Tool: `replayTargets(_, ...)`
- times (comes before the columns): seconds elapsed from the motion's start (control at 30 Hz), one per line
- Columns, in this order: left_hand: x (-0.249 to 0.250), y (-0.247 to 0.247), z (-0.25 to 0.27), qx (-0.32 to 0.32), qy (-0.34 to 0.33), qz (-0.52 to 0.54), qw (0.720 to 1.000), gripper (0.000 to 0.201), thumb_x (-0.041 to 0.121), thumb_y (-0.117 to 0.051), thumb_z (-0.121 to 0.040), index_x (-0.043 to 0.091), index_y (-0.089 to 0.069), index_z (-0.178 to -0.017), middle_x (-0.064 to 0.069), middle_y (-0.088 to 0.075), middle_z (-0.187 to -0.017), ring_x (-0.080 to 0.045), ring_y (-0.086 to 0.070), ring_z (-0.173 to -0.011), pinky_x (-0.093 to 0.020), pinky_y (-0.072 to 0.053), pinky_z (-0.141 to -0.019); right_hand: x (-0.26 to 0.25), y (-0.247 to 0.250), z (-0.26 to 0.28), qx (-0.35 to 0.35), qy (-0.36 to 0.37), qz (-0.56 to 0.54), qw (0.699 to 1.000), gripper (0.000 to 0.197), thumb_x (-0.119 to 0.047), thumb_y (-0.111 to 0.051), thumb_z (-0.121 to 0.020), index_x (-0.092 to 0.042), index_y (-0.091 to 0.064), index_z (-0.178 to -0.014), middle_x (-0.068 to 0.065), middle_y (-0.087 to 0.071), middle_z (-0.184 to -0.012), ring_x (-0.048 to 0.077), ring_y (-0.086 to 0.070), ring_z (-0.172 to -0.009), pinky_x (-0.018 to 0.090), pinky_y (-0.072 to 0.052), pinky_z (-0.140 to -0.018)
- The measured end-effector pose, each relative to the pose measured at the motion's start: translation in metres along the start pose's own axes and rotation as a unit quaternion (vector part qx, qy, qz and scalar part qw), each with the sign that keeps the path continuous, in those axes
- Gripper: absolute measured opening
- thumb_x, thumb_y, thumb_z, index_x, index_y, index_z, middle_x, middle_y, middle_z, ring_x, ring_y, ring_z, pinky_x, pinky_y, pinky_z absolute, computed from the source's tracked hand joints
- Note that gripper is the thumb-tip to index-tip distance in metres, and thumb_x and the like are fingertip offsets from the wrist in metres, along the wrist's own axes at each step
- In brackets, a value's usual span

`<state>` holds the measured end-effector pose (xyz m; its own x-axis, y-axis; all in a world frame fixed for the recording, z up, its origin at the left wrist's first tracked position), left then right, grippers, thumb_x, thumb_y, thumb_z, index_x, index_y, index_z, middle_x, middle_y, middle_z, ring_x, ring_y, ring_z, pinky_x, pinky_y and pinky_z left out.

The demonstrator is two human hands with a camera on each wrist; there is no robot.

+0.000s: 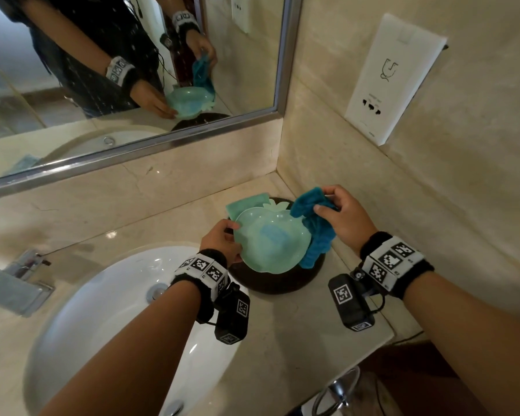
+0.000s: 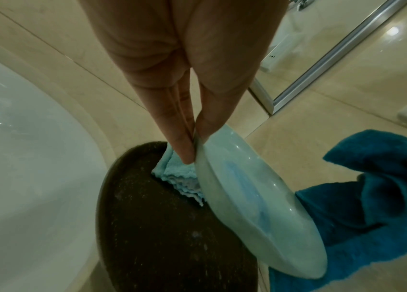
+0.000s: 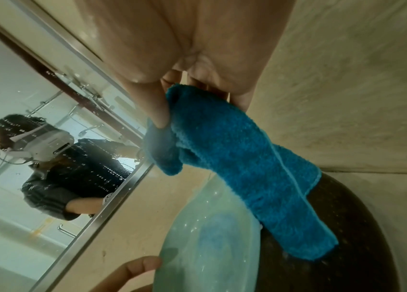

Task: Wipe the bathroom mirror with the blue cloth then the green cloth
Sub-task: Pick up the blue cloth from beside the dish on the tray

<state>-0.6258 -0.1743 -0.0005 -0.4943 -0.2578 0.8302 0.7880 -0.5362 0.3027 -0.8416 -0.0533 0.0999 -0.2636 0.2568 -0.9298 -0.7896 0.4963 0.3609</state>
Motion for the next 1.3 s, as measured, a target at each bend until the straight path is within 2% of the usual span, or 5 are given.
replayTargets(0.43,-0.047,-0.05,-0.03,-0.03,0.045,-0.044,0.998,0.035,-0.01,-0.05,-0.081,0.018,-0.048,-0.101,-0.004,-0.052,-0.087,-0.026,-0.055,-0.078,-0.045,-0.058,-0.069,0.044,0.019,0.01,0.031,-0.041,-0.022,0.998,0.02,-0.001,-0.058,-0.088,-0.013,-0.054,-0.102,0.014,-0.061,-0.104,0.026,-0.06,-0.098,0.042,-0.05,-0.091)
replayTargets(0.77,-0.071,-0.082,-0.05,-0.017,0.084,-0.062,0.994,0.037,-0.007,-0.057,-0.079,0.022,-0.047,-0.1,-0.009,-0.053,-0.103,-0.032,-0.057,-0.092,-0.049,-0.057,-0.074,0.071,0.033,0.01,0.029,-0.049,-0.019,0.998,0.027,-0.004,-0.06,-0.086,-0.03,-0.056,-0.093,0.009,-0.063,-0.106,0.024,-0.061,-0.099,0.043,-0.05,-0.09)
replayTargets(0.97,-0.078,-0.093,-0.05,-0.038,0.083,-0.101,0.991,0.037,0.004,-0.062,-0.082,0.021,-0.052,-0.113,-0.008,-0.06,-0.1,-0.031,-0.061,-0.093,-0.044,-0.055,-0.083,0.071,0.031,0.01,0.015,-0.046,-0.015,0.999,0.027,-0.003,-0.059,-0.087,-0.029,-0.055,-0.094,0.011,-0.062,-0.106,0.025,-0.061,-0.097,0.043,-0.051,-0.089)
replayTargets(1.13,-0.07,-0.081,-0.041,-0.049,0.076,-0.099,0.991,0.026,0.008,-0.064,-0.081,0.024,-0.055,-0.101,-0.007,-0.064,-0.101,-0.029,-0.061,-0.099,-0.045,-0.052,-0.09,0.059,0.026,0.011,0.006,-0.035,-0.017,0.999,0.028,-0.002,-0.059,-0.087,-0.029,-0.055,-0.093,0.008,-0.063,-0.103,0.026,-0.061,-0.097,0.045,-0.05,-0.091)
replayTargets(1.3,-0.033,-0.051,-0.03,-0.034,0.008,-0.165,0.986,0.037,0.017,-0.064,-0.086,0.019,-0.052,-0.12,-0.003,-0.061,-0.108,-0.024,-0.059,-0.103,-0.026,-0.046,-0.087,0.036,0.016,0.013,0.0,-0.013,-0.005,1.0,0.025,-0.005,-0.06,-0.087,-0.029,-0.055,-0.093,0.003,-0.063,-0.097,0.025,-0.061,-0.095,0.045,-0.048,-0.092)
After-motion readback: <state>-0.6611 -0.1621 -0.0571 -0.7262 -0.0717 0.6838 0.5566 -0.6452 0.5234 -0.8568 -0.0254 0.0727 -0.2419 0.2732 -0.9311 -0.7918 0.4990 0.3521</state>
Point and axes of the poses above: each hand's wrist, its own z-axis away from the middle knuckle, its own y-axis out of the back of the hand, x = y × z, the point moved 10 cm from there along -z, towards the middle knuckle
